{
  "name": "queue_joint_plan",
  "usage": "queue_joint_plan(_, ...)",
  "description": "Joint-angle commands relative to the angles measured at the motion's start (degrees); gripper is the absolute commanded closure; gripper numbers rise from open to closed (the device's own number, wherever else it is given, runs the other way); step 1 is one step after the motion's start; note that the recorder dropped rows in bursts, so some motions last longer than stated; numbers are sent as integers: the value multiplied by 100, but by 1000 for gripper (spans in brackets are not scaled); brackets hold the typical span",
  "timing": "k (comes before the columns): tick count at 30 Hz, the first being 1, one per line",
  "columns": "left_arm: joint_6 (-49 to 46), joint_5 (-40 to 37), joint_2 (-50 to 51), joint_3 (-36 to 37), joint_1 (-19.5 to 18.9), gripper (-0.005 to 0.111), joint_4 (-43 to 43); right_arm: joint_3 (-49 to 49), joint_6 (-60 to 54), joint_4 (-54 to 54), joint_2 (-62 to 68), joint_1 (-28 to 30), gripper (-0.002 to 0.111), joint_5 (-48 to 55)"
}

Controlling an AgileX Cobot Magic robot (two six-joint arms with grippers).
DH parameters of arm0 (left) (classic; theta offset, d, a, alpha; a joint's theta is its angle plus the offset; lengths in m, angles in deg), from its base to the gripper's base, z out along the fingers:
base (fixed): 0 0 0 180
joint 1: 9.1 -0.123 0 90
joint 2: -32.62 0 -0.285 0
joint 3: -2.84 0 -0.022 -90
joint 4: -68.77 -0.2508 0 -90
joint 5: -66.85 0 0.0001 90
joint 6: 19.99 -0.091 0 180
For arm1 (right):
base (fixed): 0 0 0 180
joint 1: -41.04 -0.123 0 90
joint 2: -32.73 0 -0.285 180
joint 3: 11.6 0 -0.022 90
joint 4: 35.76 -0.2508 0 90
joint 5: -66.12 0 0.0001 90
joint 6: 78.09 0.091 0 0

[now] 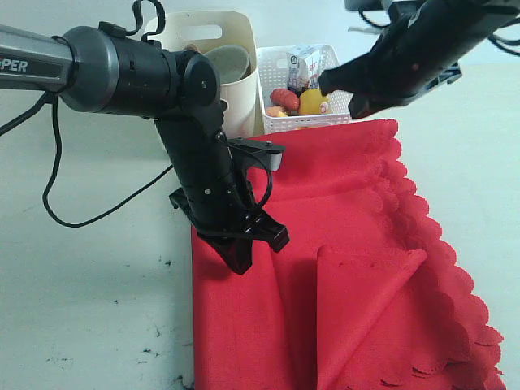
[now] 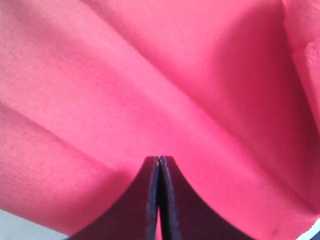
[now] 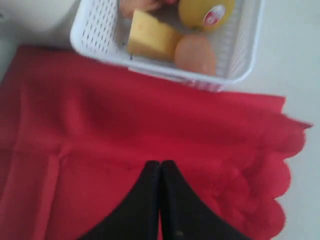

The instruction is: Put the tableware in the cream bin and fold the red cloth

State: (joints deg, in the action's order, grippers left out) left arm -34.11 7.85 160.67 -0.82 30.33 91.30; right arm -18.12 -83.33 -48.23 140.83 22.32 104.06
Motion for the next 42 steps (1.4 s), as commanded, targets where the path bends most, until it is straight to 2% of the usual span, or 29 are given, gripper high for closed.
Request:
queue_joint_plan(1,-55,-25,-64,21,14,105,-116,-576,-75,-97,42,-158,108,-114)
queue_joint_plan(12,-55,-111,-64,21,14,105,-142,-1447,-111,-210,548,-158,108,-205)
queue_joint_plan(23,-55,-111,-64,21,14,105,-142,-2126,-111,-489,505,-158,108,-46)
queue_joint_plan(32,-55,-110,-64,21,14,105,-283,-2851,-33,-367,-391,-158,108,333)
queue_joint_plan(39,-55,-110,-64,21,14,105,-378,-3091,693,456,-1006,-158,108,825)
queue_joint_plan(42,-55,-184,-78,21,14,105,-451,-3080,981,694,-1534,-158,108,734)
